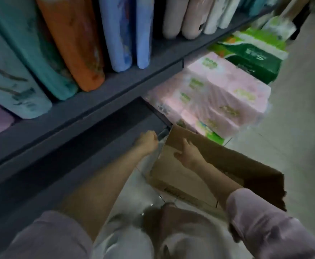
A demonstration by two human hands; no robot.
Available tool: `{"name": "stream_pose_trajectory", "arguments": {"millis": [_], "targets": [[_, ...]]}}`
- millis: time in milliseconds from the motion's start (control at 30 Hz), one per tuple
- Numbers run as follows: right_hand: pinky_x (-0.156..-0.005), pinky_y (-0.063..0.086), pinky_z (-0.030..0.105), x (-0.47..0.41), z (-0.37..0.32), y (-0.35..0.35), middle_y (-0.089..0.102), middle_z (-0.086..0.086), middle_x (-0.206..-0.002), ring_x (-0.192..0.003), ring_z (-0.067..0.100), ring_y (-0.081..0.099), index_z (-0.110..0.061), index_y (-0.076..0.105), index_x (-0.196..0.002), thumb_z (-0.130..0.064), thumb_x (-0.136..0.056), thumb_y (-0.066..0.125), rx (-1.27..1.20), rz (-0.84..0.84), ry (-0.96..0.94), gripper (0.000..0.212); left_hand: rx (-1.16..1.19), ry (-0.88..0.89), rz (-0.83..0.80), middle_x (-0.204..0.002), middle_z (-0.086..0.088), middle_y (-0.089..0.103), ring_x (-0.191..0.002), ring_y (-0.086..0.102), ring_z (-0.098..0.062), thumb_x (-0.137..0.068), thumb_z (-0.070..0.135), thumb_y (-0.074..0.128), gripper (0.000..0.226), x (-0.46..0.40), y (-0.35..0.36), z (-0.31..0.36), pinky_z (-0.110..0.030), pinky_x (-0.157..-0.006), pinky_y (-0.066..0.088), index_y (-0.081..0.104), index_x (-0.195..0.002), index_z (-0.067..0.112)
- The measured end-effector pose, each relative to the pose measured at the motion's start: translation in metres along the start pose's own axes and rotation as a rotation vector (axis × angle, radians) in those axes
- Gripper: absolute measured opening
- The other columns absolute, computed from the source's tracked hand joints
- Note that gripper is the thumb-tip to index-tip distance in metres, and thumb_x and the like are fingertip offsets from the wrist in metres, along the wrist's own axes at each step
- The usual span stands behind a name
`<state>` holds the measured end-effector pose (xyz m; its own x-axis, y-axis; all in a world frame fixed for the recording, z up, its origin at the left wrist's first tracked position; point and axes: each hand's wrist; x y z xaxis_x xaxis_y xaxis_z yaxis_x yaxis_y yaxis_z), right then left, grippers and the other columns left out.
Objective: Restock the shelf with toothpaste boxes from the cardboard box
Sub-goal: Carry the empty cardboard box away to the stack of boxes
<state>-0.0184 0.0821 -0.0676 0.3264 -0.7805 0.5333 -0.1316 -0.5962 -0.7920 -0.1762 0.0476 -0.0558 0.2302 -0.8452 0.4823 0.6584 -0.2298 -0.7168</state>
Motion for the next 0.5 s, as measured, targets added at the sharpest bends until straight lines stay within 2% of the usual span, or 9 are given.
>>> {"name": "stream_pose_trajectory", "arguments": {"millis": [100, 200, 300, 400, 500], "targets": [[-0.1, 0.036, 0.033, -0.035, 0.013, 0.026, 0.041, 0.014, -0.144, -0.128, 0.032, 0.044, -0.011, 0.013, -0.15, -0.02, -0.094, 0.053, -0.073, -0.036, -0.016, 0.07, 0.018, 0.006, -0.114, -0.124, -0.019, 0.059, -0.111, 0.057, -0.033, -0.097, 0.012, 0.041, 0.03, -0.041, 0.039, -0.022, -0.037, -0.09, 0.045, 0.059, -0.119, 0.002], [-0.105, 0.034, 0.032, -0.06, 0.019, 0.051, 0.039, 0.014, -0.146, -0.131, 0.029, 0.042, -0.009, 0.017, -0.15, -0.015, -0.091, 0.057, -0.074, -0.144, -0.05, 0.072, 0.13, -0.028, -0.227, -0.132, -0.018, 0.054, -0.118, 0.052, -0.031, -0.098, 0.013, 0.039, 0.036, -0.067, 0.067, -0.037, -0.036, -0.096, 0.042, 0.053, -0.128, -0.001], [-0.106, 0.035, 0.035, -0.067, 0.025, 0.072, 0.042, 0.013, -0.144, -0.131, 0.03, 0.043, -0.008, 0.029, -0.146, -0.017, -0.091, 0.058, -0.071, -0.267, -0.028, 0.063, 0.314, -0.111, -0.359, -0.137, -0.011, 0.05, -0.12, 0.052, -0.028, -0.099, 0.02, 0.042, 0.044, -0.072, 0.089, -0.043, -0.034, -0.093, 0.046, 0.039, -0.142, 0.014], [-0.107, 0.036, 0.036, -0.068, 0.035, 0.089, 0.036, 0.014, -0.148, -0.132, 0.029, 0.042, -0.01, 0.014, -0.15, -0.009, -0.091, 0.056, -0.206, -0.272, -0.022, 0.073, 0.304, -0.1, -0.412, -0.135, -0.008, 0.051, -0.114, 0.057, -0.028, -0.099, 0.024, 0.044, 0.048, -0.073, 0.105, -0.052, -0.035, -0.089, 0.051, 0.033, -0.145, 0.025], [-0.101, 0.039, 0.028, -0.064, 0.038, 0.099, 0.036, 0.01, -0.147, -0.127, 0.027, 0.047, -0.02, -0.003, -0.151, 0.0, -0.09, 0.052, -0.345, -0.328, -0.055, 0.085, 0.26, -0.011, -0.368, -0.129, -0.01, 0.058, -0.107, 0.06, -0.029, -0.096, 0.019, 0.047, 0.04, -0.074, 0.113, -0.057, -0.04, -0.087, 0.054, 0.046, -0.136, 0.02]]}}
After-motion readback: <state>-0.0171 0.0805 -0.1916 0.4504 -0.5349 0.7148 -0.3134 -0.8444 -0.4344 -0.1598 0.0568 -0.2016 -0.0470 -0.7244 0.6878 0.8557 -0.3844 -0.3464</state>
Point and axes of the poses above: each hand's wrist, its own x-axis away from the middle knuckle, its own y-axis out of the palm, z = x × y
